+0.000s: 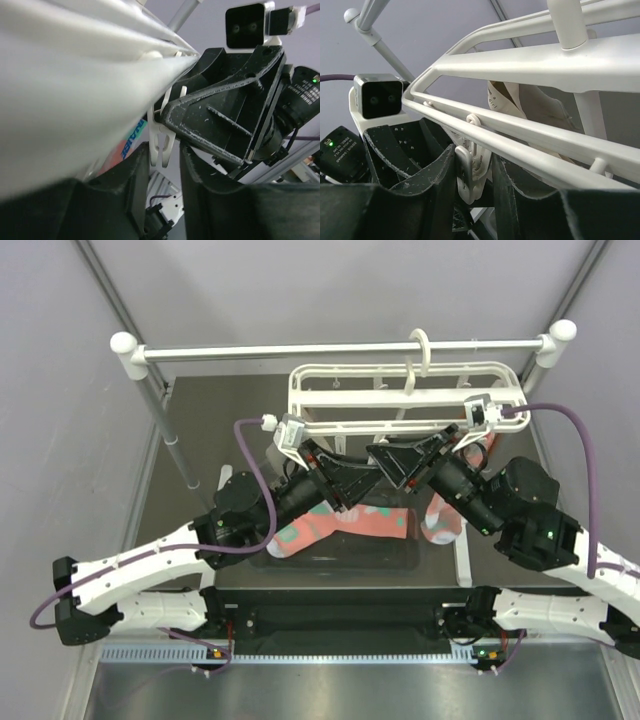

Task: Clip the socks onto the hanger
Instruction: Open the clamp at the hanger.

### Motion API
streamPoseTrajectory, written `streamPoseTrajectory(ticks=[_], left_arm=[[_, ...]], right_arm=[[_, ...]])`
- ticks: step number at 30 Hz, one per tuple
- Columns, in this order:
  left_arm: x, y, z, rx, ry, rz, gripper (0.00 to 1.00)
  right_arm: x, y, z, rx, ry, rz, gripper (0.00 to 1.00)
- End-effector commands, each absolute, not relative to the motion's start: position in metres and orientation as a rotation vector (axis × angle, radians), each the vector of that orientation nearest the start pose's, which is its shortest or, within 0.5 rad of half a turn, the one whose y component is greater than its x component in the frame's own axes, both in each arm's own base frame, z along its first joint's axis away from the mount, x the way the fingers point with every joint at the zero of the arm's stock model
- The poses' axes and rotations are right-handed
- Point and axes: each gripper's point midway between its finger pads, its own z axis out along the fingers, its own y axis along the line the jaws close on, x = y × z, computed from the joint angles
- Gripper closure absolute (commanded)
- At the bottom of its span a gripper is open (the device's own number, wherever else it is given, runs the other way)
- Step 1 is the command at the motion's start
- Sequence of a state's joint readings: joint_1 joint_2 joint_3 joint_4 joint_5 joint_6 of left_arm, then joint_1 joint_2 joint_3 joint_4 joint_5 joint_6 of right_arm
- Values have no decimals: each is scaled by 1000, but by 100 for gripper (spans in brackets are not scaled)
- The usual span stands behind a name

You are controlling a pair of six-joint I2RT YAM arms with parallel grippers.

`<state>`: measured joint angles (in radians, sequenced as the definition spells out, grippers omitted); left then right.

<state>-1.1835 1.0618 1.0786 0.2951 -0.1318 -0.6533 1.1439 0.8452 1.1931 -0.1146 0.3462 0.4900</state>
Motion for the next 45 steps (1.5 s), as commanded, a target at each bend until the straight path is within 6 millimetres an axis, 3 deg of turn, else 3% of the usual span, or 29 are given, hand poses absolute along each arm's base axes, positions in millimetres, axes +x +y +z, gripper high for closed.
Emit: streamPoseTrajectory(ticks=[1,4,8,16,21,24,31,34,35,36,39,40,43,45], left_arm=[[147,-342,450,234,1397,-1414,57],[151,-336,445,246,1422,-1345,50],[152,-330,451,292,1395,-1280,42],[146,-338,470,393,1343,-1273,41],[131,-345,484,470,1276,-1337,42],[139,-346,485,434,1303,-1318,42],[151,-350,486,352,1358,-1307,65],[155,-345,488,302,1348,-1306,87],[156,-342,487,285,1347,-1306,100],[157,-340,487,272,1344,-1308,100],[158,-336,483,229,1337,-1317,100],[158,-336,483,219,1339,-1325,100],[156,-337,479,211,1343,-1355,100],[154,-336,480,195,1329,-1386,100]], right_arm=[[162,249,490,-137,1405,1122,100],[162,248,490,-140,1414,1116,100],[163,247,488,-130,1447,1107,100],[166,250,484,-96,1536,1099,100],[168,250,478,-95,1573,1070,100],[167,252,478,-93,1587,1079,100],[165,252,475,-82,1615,1087,100],[163,254,474,-97,1618,1103,100],[161,256,474,-104,1622,1116,100],[160,256,474,-105,1621,1123,100],[157,253,477,-92,1601,1154,88],[153,247,482,-83,1579,1175,77],[153,244,482,-60,1547,1198,63],[154,241,486,-39,1527,1208,59]])
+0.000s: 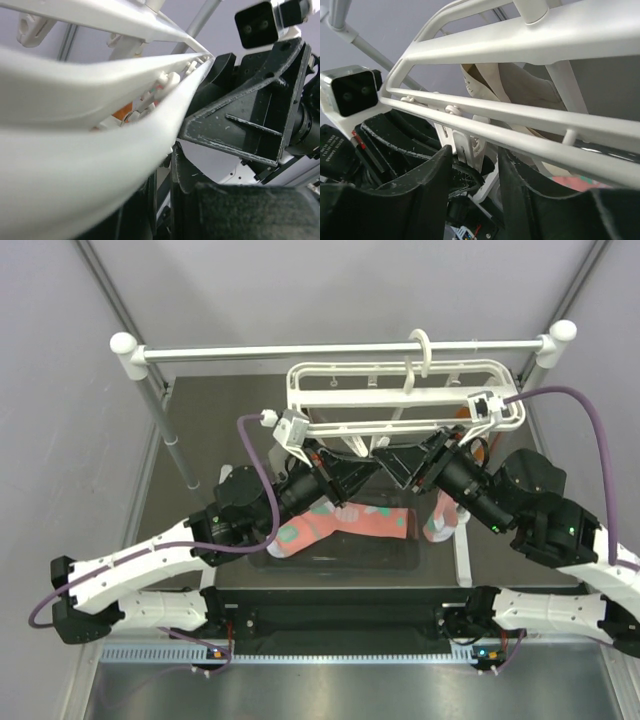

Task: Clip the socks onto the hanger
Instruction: Open the clamp at the hanger.

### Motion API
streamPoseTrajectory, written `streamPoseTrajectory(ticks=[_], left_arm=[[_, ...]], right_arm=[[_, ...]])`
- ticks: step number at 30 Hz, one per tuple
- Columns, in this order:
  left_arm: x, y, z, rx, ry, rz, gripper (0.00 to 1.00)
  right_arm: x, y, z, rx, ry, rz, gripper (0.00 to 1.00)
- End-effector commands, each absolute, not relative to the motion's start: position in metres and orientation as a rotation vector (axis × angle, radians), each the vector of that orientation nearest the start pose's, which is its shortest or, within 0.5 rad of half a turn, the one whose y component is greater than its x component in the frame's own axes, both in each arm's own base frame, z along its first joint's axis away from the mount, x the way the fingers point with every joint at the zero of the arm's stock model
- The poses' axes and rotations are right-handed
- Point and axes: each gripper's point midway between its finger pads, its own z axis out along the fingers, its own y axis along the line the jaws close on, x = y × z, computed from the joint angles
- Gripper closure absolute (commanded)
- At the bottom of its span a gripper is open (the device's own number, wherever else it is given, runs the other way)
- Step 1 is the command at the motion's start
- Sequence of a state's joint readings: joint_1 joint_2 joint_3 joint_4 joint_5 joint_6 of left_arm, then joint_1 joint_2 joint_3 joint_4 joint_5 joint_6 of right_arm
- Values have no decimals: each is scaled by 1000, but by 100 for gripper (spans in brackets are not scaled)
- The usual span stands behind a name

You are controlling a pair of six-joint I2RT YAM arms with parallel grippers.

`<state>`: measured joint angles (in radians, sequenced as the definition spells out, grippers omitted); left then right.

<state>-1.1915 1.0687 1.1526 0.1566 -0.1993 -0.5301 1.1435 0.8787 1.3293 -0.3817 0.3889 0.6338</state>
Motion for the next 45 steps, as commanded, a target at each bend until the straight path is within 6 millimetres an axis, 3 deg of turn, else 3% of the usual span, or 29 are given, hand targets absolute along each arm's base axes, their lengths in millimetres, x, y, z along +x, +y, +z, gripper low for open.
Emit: streamPoseTrajectory(ticks=[1,5,13,21,25,36,45], left_arm=[[153,-337,480,181,1331,-1413,100],[145,-335,485,152,1309,-1508,100],[132,-334,491,64,1287,-1714,100],[126,-340,488,62,1299,-1787,100],[126,-340,486,44,1284,-1815,100],[124,-351,477,46,1306,-1864,100],[124,-353,474,45,1306,-1879,100]], right_arm=[[154,242,486,-31,1528,1213,57],[154,248,486,-42,1528,1225,48],[156,253,490,-28,1497,1248,46],[155,264,495,-59,1464,1283,43],[155,263,491,-39,1454,1298,46],[155,247,502,48,1375,1343,56],[155,251,503,52,1374,1361,60]])
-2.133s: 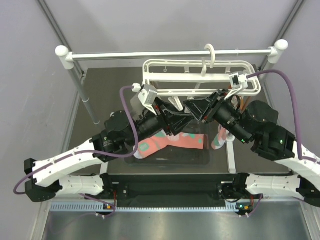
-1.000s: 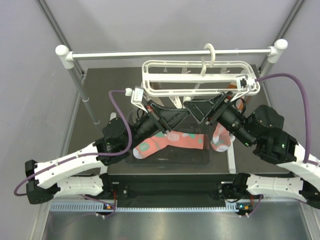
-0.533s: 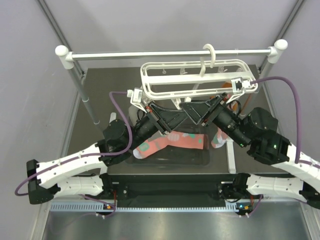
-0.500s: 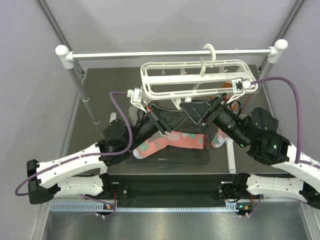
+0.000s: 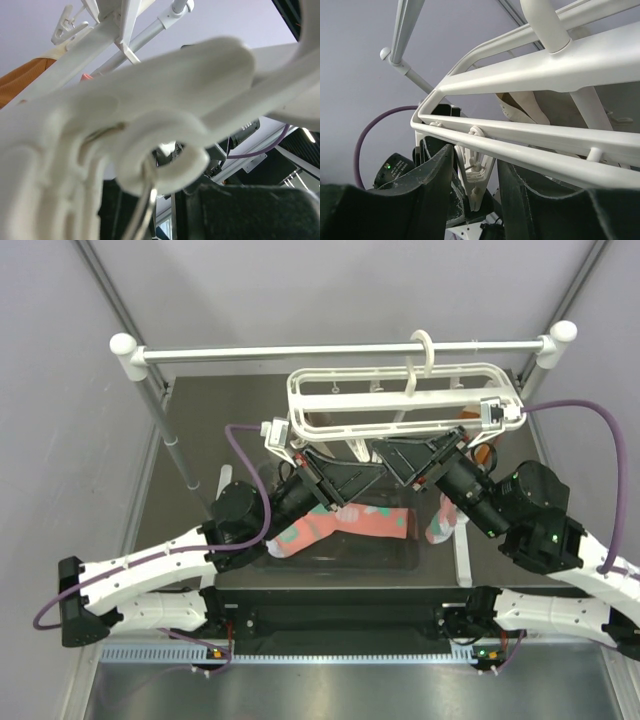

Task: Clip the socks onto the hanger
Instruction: Open the clamp at the hanger.

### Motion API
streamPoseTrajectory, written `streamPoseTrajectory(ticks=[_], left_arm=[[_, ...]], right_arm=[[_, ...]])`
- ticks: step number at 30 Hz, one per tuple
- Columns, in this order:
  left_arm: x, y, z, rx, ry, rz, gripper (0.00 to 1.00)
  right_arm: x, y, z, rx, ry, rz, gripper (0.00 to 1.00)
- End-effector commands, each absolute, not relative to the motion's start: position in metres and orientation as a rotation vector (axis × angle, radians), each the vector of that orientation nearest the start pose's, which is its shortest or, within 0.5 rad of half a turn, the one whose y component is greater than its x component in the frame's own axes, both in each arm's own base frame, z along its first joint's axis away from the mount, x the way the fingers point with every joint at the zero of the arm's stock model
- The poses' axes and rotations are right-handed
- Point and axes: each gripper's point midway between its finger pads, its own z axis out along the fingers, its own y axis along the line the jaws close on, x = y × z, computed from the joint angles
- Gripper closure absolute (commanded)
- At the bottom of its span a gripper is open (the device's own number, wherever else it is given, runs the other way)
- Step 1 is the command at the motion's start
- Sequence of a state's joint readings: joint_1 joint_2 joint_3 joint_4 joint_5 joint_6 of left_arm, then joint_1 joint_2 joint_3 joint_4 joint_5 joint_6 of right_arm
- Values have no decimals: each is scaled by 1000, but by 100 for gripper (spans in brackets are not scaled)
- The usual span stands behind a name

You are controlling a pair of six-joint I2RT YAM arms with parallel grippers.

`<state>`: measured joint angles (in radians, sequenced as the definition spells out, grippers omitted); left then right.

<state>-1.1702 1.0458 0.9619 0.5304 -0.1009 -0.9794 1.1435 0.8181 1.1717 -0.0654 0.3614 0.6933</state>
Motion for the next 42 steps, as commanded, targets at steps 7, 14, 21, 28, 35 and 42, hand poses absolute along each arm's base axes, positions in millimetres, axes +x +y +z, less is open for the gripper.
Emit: streamPoseTrajectory(ticks=[7,14,21,28,35,42], left_arm=[[122,-350,475,46,1299,-1890,100],[123,-347,475,47,1295,-1875,100],[124,-343,477,52,1291,-1860,100],[124,-346,478,64,1291,-1865,100],[134,-348,455,52,1397,-1765,73],[144,-318,417,55,1496,-1540,38]], right_arm=[[156,251,500,60,1380,1359,60],[154,255,499,47,1384,1371,61],[154,260,494,26,1406,1365,57],[155,258,494,29,1411,1349,77],[161,259,493,25,1450,1296,100],[165,250,486,27,1476,1220,100]])
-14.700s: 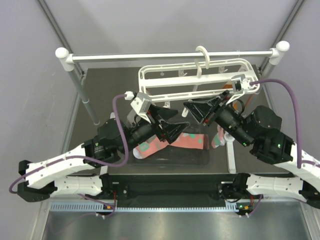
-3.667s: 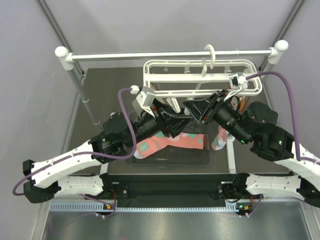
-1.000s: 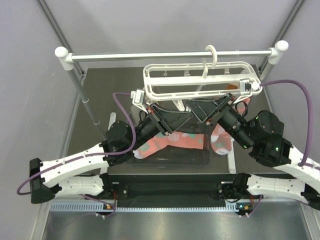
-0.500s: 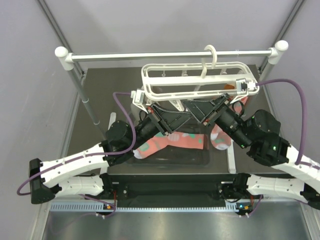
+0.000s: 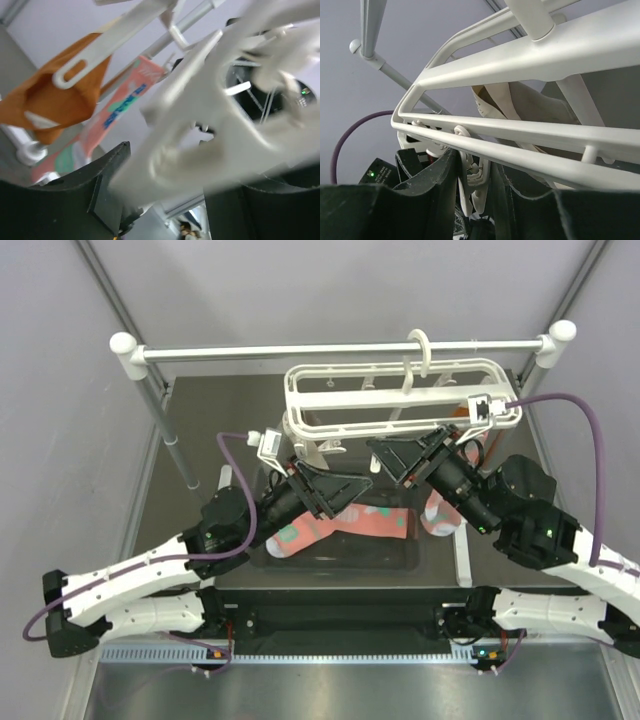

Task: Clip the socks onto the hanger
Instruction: Open the clamp at the hanger, then pick up the sock from the bin.

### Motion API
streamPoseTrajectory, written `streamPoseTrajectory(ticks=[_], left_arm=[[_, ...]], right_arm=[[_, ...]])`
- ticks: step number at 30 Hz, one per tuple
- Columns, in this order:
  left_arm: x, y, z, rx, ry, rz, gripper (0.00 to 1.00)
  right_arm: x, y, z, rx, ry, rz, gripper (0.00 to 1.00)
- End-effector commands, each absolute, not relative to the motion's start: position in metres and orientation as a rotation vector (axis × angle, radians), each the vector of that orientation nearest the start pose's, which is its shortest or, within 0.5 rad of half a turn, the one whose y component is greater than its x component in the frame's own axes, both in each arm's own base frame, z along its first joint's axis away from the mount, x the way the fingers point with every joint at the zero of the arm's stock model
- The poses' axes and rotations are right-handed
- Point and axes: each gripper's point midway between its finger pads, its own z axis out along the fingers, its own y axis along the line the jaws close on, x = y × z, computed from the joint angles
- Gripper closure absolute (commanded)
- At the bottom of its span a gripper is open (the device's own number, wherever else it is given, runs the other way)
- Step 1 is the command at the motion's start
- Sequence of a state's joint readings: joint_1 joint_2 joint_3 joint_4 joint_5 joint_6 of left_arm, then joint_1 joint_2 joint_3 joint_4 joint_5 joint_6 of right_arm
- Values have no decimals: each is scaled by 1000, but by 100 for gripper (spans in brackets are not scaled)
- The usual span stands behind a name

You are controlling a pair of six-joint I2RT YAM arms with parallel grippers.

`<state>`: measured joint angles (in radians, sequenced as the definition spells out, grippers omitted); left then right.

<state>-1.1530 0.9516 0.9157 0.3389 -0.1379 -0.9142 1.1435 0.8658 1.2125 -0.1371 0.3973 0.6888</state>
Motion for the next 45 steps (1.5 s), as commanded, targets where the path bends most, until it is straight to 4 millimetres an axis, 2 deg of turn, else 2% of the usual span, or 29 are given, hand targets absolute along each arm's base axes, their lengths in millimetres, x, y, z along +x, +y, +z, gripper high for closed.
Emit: streamPoseTrajectory(ticks=[1,6,12,18,22,25,27,29,30,33,39,43,45], left_arm=[[143,-316,416,66,1496,-1527,37],[138,-306,406,171,1502,-1440,37],[129,-315,405,328,1484,-1407,40],[130,-315,361,401,1584,-1311,47],[129,-313,340,405,1592,-1310,53],[127,-318,325,437,1604,-1311,59],[130,-323,306,451,1639,-1287,63],[132,-326,292,449,1676,-1264,64],[134,-328,277,450,1709,-1242,65],[138,-329,263,420,1723,-1239,63],[127,-334,301,448,1560,-1366,50],[143,-337,293,424,1616,-1260,46],[150,-342,282,448,1652,-1202,46]], right_arm=[[166,248,486,29,1475,1214,100],[169,246,479,23,1507,1169,100],[176,255,467,-16,1562,1088,100],[184,249,456,-19,1580,994,100],[189,244,453,-15,1581,945,100],[193,240,450,-15,1586,898,100],[194,237,448,-19,1591,873,100],[195,236,447,-18,1594,861,100],[195,235,447,-19,1595,853,100],[197,232,444,-16,1601,827,100],[198,231,441,-17,1606,817,100],[196,231,441,-33,1609,813,100],[196,230,444,-32,1608,814,100]])
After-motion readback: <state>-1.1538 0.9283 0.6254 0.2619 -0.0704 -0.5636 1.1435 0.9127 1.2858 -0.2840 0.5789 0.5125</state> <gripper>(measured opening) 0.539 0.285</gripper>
